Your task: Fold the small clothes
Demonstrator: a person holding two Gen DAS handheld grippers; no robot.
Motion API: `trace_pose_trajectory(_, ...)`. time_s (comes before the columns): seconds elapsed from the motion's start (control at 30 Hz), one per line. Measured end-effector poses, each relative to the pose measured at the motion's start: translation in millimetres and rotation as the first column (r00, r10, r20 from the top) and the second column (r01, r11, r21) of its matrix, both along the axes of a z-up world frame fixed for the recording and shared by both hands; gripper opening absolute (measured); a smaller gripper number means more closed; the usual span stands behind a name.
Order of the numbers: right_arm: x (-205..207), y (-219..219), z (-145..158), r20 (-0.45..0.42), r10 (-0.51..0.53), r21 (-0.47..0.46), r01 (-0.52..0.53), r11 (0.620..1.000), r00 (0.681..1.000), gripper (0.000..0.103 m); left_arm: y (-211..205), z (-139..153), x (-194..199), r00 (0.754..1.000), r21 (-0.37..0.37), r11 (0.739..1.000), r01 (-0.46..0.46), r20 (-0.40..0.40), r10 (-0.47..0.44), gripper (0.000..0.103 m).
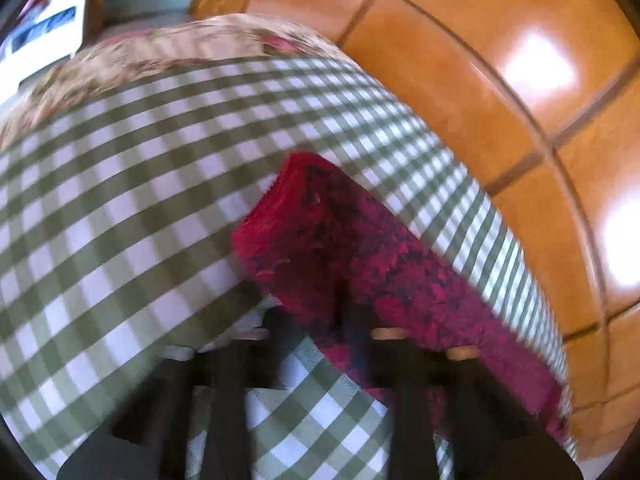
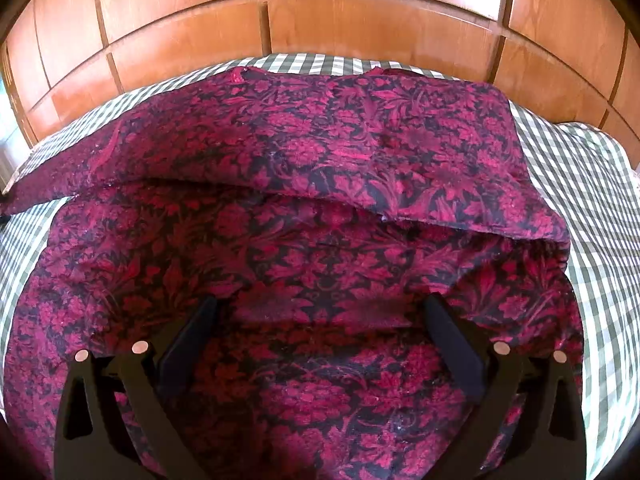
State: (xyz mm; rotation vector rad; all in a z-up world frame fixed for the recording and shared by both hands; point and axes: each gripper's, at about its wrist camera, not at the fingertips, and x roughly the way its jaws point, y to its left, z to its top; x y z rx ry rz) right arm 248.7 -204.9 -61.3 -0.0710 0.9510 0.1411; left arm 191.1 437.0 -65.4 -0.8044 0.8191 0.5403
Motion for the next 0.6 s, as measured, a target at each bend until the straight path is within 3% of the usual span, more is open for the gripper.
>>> trace_pose_trajectory(0.07, -1.5, 0.8, 0.1, 0.004, -0.001, -0.001, 0.001, 1.0, 1.0, 0.101, -10.0, 11.9, 0.3, 1.0, 0.042, 0.999, 0.017, 0.024, -0.018, 0.011)
trace_pose_trajectory(0.13, -4.0, 1.9, 0.6, 0.008, -0.002, -0.003, 0.002, 1.0, 1.0, 0.101, -33.9, 37.6, 0.1, 0.99, 0.102, 0.99, 0.092, 0.1, -0.103, 0.011)
trace_pose_trajectory(0.23, -4.5, 2.4, 0.5, 0.008, -0.003, -0.002, 0.003, 1.0, 1.0, 0.101, -75.3, 69.6, -2.5, 0.953, 0.164, 0.965, 0.206, 0.193, -0.236, 0.011)
trace_pose_trajectory(0.4, -4.1, 2.1, 0.6, 0.008, -0.002, -0.003, 0.002, 1.0, 1.0, 0.101, -174.5, 104.3, -2.2, 0.837, 0.247, 0.878, 0.41, 0.279, -0.47, 0.011)
trace_pose_trajectory(0.5, -4.3, 1.1, 1.0, 0.008, -0.004, 0.001, 0.004, 1.0, 1.0, 0.101, -237.8, 102.5, 8.7, 0.767, 0.269, 0.812, 0.518, 0.275, -0.58, 0.011)
trace_pose_trajectory(0.6, -4.0, 0.6, 1.1, 0.008, -0.004, 0.002, 0.004, 1.0, 1.0, 0.101, -287.7, 88.1, 19.7, 0.722, 0.238, 0.765, 0.599, 0.252, -0.644, 0.011)
